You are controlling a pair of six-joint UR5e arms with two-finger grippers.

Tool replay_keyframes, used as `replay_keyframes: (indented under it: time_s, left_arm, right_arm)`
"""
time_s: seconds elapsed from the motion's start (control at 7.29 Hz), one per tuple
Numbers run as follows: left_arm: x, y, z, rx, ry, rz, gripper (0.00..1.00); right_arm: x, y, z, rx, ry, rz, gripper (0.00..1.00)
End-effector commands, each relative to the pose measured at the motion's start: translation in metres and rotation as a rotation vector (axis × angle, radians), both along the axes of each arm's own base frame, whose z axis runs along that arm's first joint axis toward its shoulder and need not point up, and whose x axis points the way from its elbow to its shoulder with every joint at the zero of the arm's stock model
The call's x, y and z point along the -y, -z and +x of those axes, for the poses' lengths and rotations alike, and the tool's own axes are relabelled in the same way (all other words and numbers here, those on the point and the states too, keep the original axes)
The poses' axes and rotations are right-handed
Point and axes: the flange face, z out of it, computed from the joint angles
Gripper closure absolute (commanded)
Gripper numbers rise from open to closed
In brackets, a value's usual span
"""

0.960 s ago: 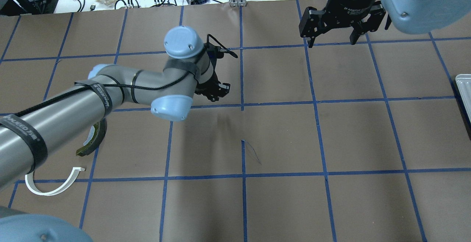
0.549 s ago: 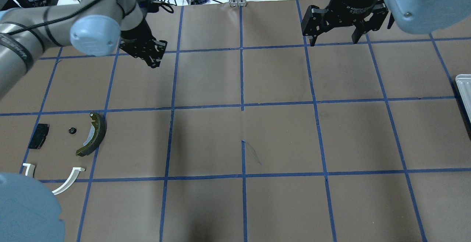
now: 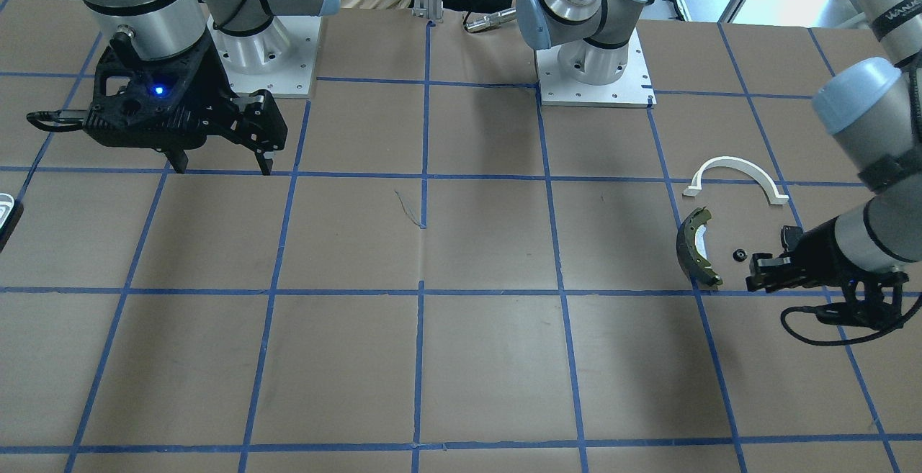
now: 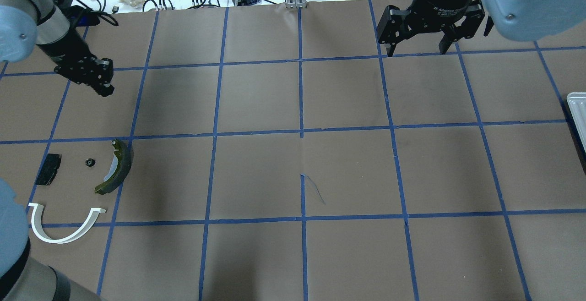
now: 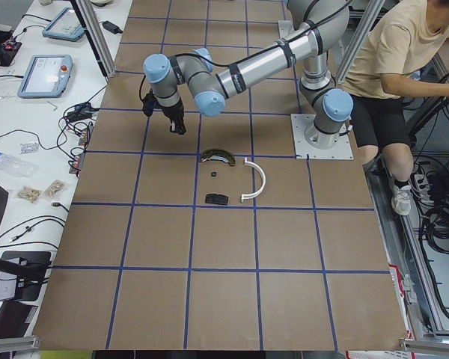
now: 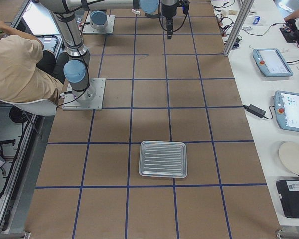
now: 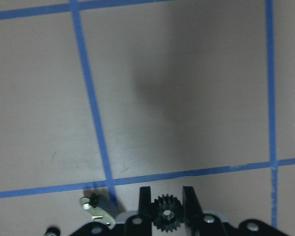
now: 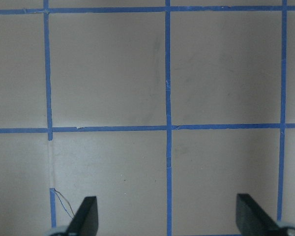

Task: Place bearing gear from tray to pile

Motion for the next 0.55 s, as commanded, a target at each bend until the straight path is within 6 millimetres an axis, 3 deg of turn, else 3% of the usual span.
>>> replay_keyframes:
  time_s: [0.0, 0.41]
  left_arm:
    - [-0.043, 0.040, 0.078, -0.031, -0.069, 0.064, 1.00]
    - [-0.085, 0.102, 0.100, -0.016, 0.000, 0.001, 1.00]
  right_arm:
    - [0.000, 0.000, 0.000, 0.001, 0.003, -0.002, 0.00]
    - [0.000, 0.000, 0.000, -0.001, 0.005, -0.001, 0.00]
